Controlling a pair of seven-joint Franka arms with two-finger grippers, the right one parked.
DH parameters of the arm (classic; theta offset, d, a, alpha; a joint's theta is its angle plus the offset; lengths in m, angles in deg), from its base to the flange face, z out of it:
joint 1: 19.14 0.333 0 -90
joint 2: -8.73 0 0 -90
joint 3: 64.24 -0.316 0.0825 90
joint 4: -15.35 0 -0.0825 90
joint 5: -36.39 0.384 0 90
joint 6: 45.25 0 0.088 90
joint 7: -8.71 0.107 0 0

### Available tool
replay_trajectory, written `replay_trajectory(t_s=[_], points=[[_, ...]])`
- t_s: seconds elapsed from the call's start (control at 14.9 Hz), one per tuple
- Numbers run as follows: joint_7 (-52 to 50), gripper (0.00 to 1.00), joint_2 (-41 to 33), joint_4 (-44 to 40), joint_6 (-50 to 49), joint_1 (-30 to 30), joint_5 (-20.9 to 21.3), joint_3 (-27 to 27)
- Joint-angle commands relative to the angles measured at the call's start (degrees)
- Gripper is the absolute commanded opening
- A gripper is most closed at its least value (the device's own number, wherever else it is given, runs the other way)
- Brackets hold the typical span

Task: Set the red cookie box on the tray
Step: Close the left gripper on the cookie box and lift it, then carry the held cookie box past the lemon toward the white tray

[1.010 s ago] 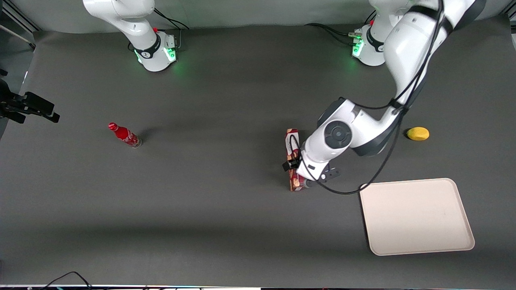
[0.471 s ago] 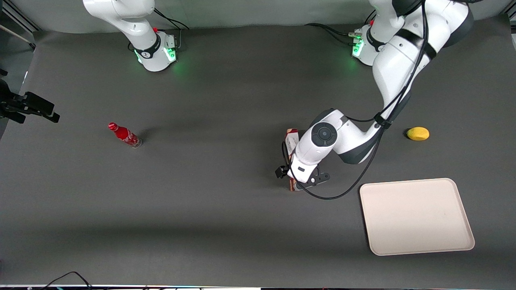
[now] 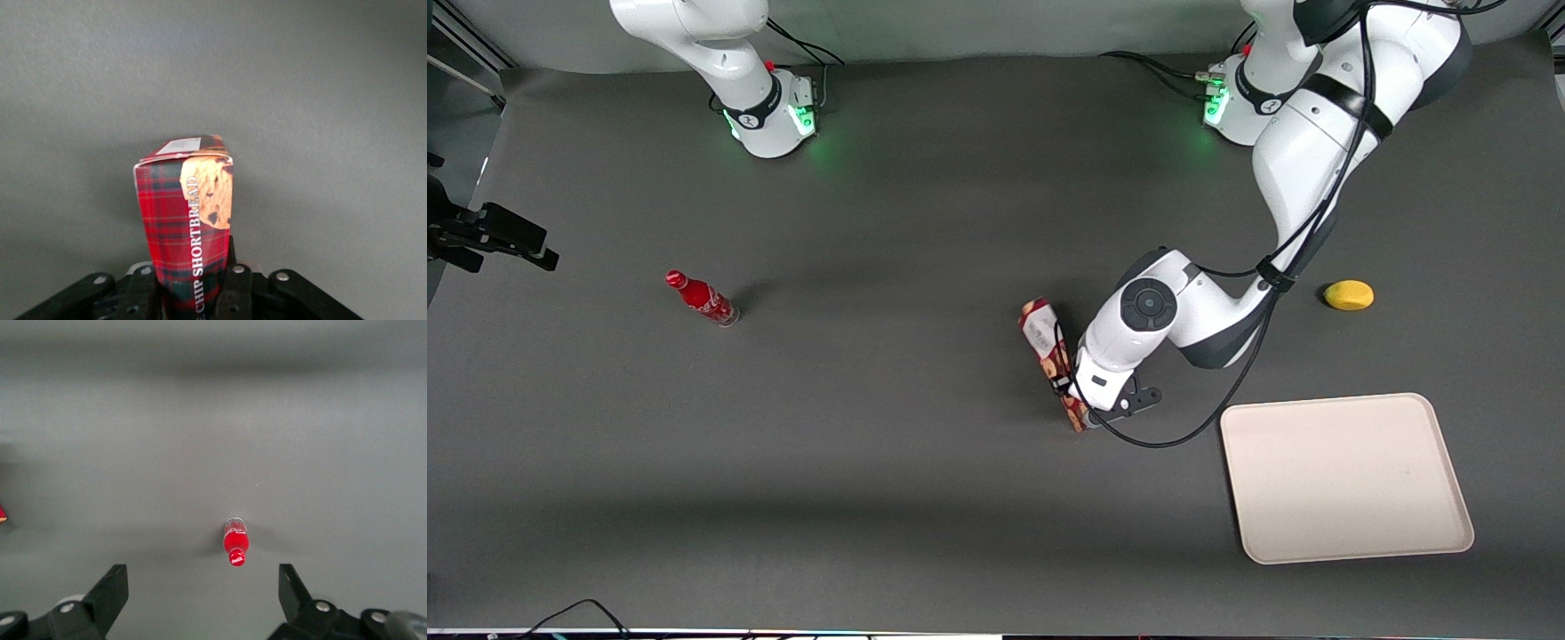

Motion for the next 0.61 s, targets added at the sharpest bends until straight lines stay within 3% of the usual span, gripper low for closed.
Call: replay_trajectory(t_s=[0.0, 0.2, 0.54], points=[[-1.07, 0.00, -2.01, -1.39, -4.77, 1.72, 0.97, 0.73], [-1.52, 0.00, -5.35, -7.43, -18.46, 2.87, -0.17, 3.19], [7.50, 0.00, -10.10, -22.37, -43.69, 5.23, -8.06, 2.94]])
